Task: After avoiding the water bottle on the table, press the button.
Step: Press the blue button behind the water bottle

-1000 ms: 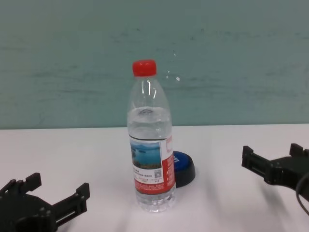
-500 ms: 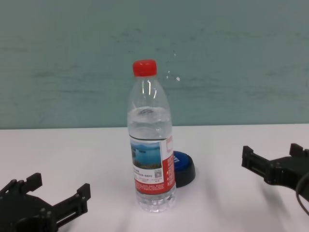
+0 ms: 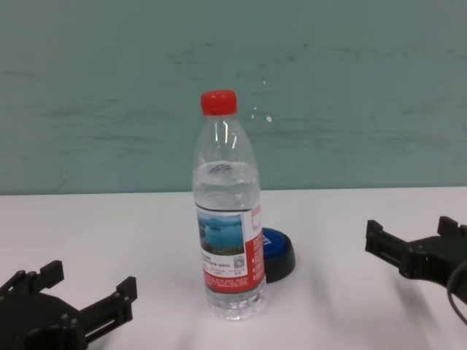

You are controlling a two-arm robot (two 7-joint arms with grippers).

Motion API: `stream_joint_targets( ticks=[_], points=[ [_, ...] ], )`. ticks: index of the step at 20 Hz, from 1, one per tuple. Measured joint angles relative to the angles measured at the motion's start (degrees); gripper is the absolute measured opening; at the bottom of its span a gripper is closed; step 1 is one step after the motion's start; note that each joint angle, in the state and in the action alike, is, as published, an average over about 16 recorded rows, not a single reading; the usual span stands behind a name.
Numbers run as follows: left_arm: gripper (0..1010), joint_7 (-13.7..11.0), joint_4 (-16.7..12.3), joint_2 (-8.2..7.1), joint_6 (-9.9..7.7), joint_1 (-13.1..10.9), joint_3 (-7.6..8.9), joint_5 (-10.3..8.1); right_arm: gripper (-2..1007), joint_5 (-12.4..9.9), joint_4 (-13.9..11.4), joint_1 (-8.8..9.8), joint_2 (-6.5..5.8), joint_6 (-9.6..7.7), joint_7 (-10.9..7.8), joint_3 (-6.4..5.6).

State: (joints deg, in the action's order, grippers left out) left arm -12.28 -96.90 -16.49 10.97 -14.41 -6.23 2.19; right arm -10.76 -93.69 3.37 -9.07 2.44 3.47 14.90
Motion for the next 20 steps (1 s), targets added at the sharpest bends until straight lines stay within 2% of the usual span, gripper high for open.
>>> stream_joint_targets(
  ticks=[13,20],
  points=[
    [1000,-1.11,0.37,-0.22,0.17,0.97,-0.95,-1.72,1004,0.00,0.00,0.00,0.00,0.00,0.00,0.00],
    [1000,-0.78,0.56,-0.01,-0.15,1.64,-1.30,-2.12,1004,0.00,0.00,0.00,0.00,0.00,0.00,0.00]
  ],
)
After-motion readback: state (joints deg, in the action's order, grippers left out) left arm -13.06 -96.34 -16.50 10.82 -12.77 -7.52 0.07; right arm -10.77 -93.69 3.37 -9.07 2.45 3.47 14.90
